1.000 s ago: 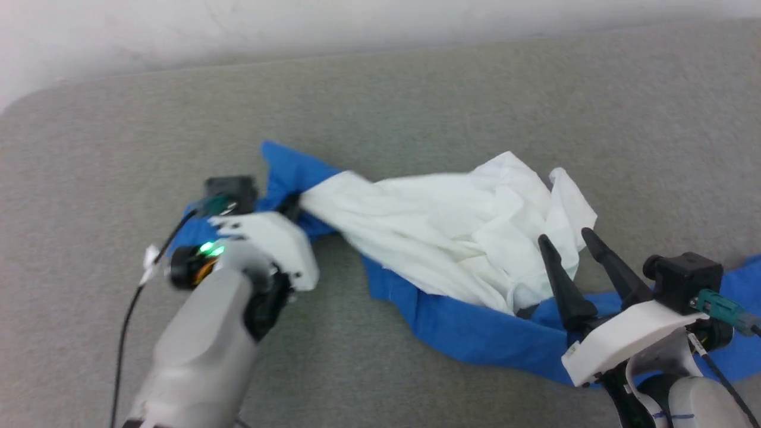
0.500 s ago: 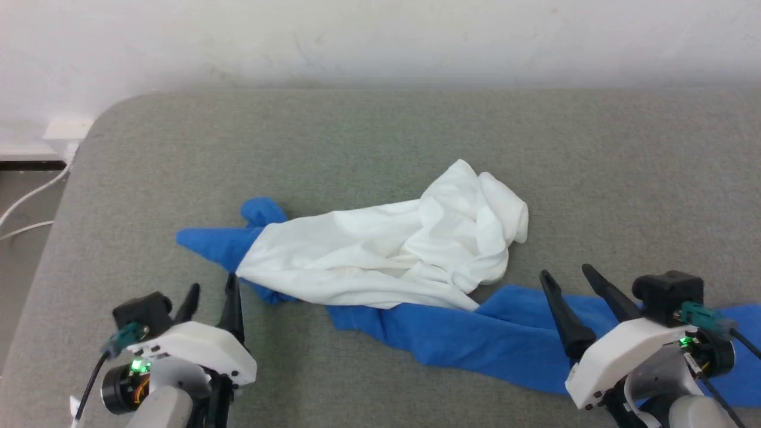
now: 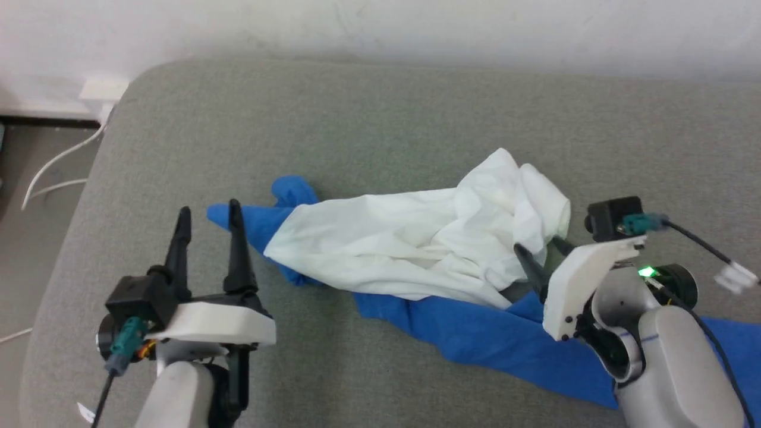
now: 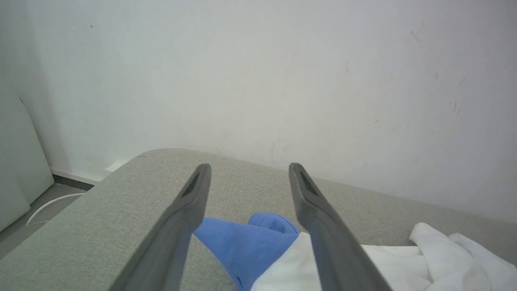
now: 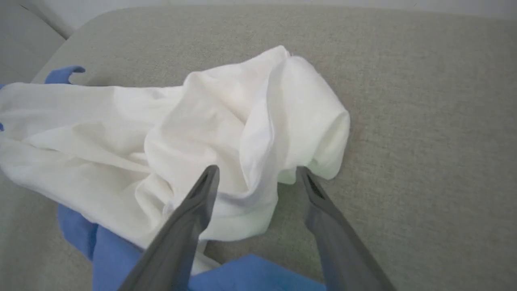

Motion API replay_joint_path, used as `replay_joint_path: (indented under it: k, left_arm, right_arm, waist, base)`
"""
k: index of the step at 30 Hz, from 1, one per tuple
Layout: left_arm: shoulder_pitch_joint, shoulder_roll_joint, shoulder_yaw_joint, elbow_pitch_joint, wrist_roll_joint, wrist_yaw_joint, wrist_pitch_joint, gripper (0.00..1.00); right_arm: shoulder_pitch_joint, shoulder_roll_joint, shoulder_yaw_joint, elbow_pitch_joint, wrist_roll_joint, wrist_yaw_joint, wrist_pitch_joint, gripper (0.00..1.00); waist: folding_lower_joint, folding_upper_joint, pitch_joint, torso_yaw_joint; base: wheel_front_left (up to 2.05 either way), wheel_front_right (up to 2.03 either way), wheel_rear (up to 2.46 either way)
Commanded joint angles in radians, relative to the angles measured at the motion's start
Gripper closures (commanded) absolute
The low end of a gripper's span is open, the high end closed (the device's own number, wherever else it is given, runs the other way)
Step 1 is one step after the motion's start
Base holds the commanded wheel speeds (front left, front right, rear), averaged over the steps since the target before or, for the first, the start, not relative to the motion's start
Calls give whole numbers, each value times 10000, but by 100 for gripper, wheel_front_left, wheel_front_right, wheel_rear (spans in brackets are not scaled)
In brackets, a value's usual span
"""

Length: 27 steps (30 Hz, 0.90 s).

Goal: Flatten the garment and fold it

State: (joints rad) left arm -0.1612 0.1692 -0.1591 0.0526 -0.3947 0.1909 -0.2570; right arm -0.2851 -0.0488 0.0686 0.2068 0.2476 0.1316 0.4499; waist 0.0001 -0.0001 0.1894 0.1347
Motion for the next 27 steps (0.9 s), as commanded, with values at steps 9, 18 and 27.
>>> replay_joint_path:
  k: [9,18,27]
  left_arm:
    - [-24,-889,473,211,777,-880,-46,0]
    - [-451,-1158,555,462,984,-1353,-46,0]
    - [-906,-1187,169,463,713,-1323,-47,0]
  right_arm:
    - [-1342,-114,-404,807,-767,-9,1594,100]
    - [-3651,-1483,-1667,1072,-1656,-9,652,100]
    - [-5830,-2155,-3273,3265,-2726,-9,-861,100]
  waist:
    - [-1,1,752,750]
    - [-1,1,1349,1254]
    - [-1,1,2120,1784]
  base:
    - [0,0,0]
    - [0,0,0]
    - [0,0,0]
